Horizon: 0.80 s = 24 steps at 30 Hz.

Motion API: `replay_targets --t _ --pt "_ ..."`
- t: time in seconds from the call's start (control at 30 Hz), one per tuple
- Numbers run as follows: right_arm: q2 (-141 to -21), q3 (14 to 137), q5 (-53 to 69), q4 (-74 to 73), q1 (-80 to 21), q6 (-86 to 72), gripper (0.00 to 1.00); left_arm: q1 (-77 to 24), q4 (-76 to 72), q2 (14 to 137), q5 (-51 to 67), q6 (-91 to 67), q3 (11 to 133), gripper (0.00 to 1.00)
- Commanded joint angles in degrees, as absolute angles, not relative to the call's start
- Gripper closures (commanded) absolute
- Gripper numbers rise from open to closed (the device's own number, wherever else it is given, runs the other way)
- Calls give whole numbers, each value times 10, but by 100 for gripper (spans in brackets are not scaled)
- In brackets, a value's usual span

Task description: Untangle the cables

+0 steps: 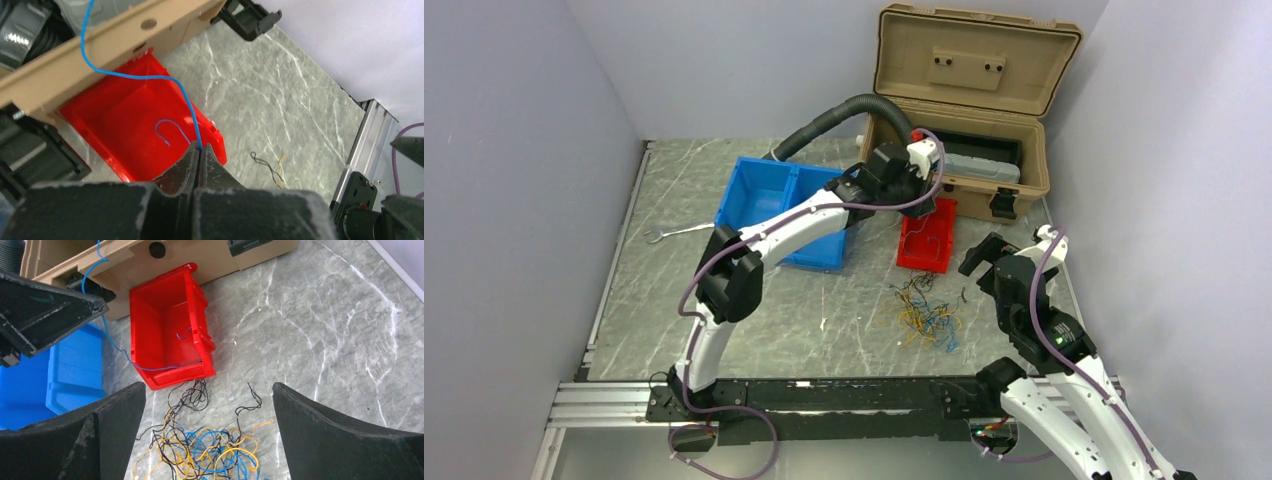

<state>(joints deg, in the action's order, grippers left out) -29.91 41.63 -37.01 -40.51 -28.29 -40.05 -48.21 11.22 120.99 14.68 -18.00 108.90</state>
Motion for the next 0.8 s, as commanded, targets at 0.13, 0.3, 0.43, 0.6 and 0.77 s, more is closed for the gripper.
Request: replay_targets --t 0.13,0.3,0.43,0.6,0.77 --pt "-310 435 -361 -388 -281 -385 1 -483 311 1278 145 -109 1242 100" --pt "-303 438 -353 -383 -282 -391 2 -483 320 1247 145 -90 1146 100" --pt "-313 444 -348 -383 -281 -394 2 -483 371 1269 171 -70 1155 100" --pt "-319 438 -341 -377 -281 -397 1 -483 404 1304 155 -62 1197 100" --pt "-332 447 -341 -379 -281 -392 1 -483 442 1331 140 -62 1262 91"
